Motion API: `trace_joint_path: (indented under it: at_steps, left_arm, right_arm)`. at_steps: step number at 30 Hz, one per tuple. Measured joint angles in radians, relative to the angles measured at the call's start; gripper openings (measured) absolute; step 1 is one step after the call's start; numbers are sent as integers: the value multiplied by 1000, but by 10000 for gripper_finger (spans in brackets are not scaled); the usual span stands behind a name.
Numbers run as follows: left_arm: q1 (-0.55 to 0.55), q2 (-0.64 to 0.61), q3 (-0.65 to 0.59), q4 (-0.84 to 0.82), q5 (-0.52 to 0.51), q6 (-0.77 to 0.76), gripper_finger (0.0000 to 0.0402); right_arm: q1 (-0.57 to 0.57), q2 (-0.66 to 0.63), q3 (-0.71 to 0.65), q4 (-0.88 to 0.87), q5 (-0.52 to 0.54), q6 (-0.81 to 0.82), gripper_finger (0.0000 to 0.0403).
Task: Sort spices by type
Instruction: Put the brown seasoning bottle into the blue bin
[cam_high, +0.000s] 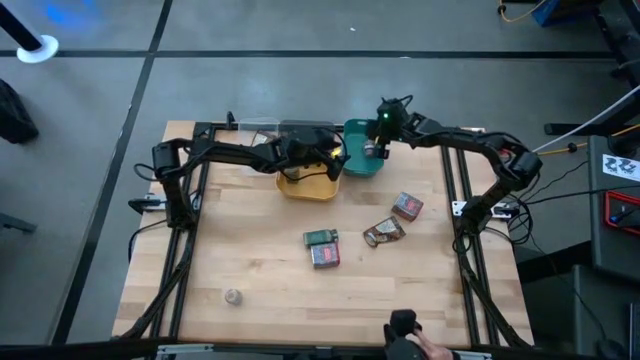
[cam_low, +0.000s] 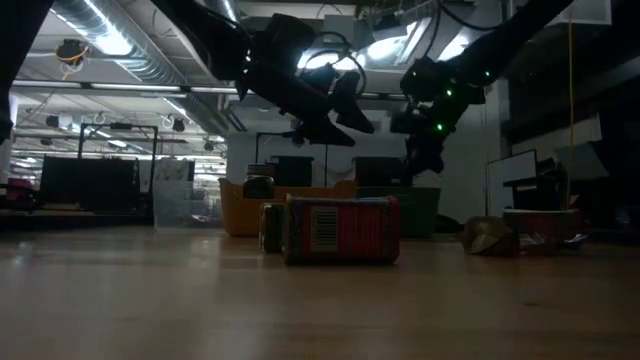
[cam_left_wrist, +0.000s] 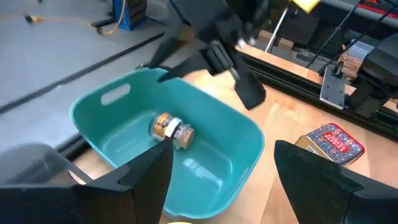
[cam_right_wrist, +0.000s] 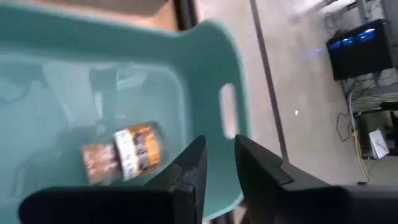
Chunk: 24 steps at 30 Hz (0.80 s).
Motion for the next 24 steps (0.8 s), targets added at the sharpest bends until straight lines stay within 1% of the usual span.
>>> trace_joint_path:
  at_steps: [2,4,7,11,15,17,19,21,24]
  left_arm:
    - [-1,-22,0,-2,0,39,263]
    - [-8,-52,0,-13,2,81,263]
    - [-26,-114,0,-98,3,156,263]
    - [-79,-240,0,-337,4,256,263]
    - [-176,-378,1,-690,6,283,263]
    - [-240,-440,1,-865,24,236,263]
    - [-316,-489,1,-1013,50,127,263]
    - [-397,-516,1,-1125,70,-61,263]
    - [-516,-529,1,-1223,76,-406,263]
  right_arm:
    - [0,0,41,-42,0,1,83]
    - [0,0,87,-121,0,17,83]
    - [0,0,165,-244,-8,50,83]
    - [1,0,249,-405,-39,92,83]
    - [9,-1,291,-497,-68,120,83]
    - [19,-1,293,-505,-67,121,83]
    - [29,-1,293,-514,-65,121,83]
    - [47,-1,293,-522,-67,122,83]
    - [77,-1,293,-526,-68,122,83]
